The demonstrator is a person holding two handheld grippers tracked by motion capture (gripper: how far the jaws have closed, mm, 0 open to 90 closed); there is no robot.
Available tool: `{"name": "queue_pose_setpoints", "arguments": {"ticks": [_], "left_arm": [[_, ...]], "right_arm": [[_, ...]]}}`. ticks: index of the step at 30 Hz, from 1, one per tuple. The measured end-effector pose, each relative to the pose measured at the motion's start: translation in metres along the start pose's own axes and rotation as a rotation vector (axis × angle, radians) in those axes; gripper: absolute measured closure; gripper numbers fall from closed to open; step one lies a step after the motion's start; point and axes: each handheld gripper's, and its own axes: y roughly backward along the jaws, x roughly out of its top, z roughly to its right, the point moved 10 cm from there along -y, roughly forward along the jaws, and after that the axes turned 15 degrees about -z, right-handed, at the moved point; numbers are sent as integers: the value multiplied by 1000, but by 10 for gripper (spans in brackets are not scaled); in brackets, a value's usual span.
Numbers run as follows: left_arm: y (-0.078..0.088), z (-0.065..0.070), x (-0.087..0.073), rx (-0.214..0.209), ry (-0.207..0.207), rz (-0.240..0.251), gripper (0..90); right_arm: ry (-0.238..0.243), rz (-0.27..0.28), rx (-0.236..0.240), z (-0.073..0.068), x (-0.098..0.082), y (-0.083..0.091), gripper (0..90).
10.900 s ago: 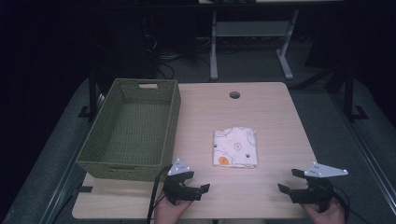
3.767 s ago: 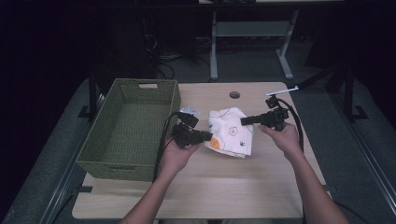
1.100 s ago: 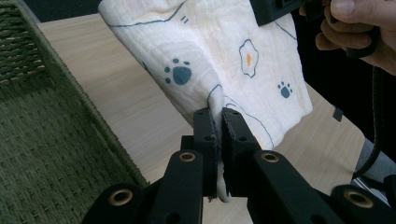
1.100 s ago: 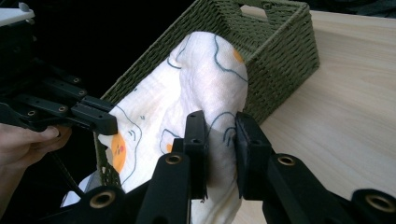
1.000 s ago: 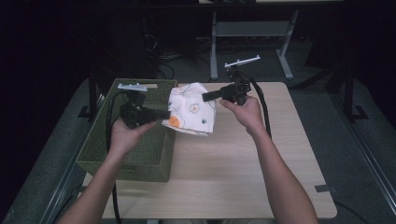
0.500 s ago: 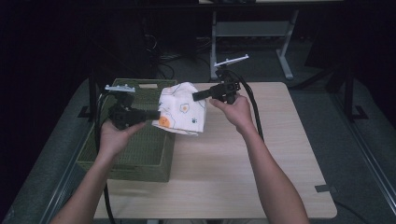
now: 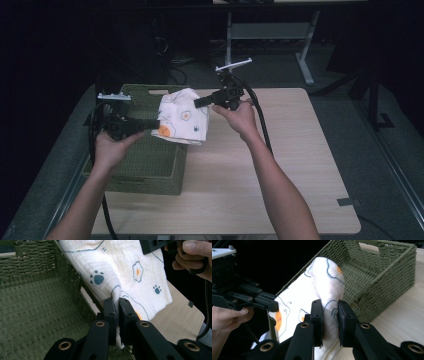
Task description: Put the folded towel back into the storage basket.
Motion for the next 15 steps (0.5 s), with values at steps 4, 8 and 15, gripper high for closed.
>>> {"name": "queue_pose_setpoints", "arguments": {"ticks": [4,8,15], "left_arm": [[5,-4,-1,5,4,4,859],[9,-9,-3,15,12,11,859],[15,-15,-7,16,30,23,860]], "right_arm": [[7,-7,1,-3,3,-5,765],[9,-6,4,-9,8,-9,764],[15,-4,10,-13,14,-15,764]]}}
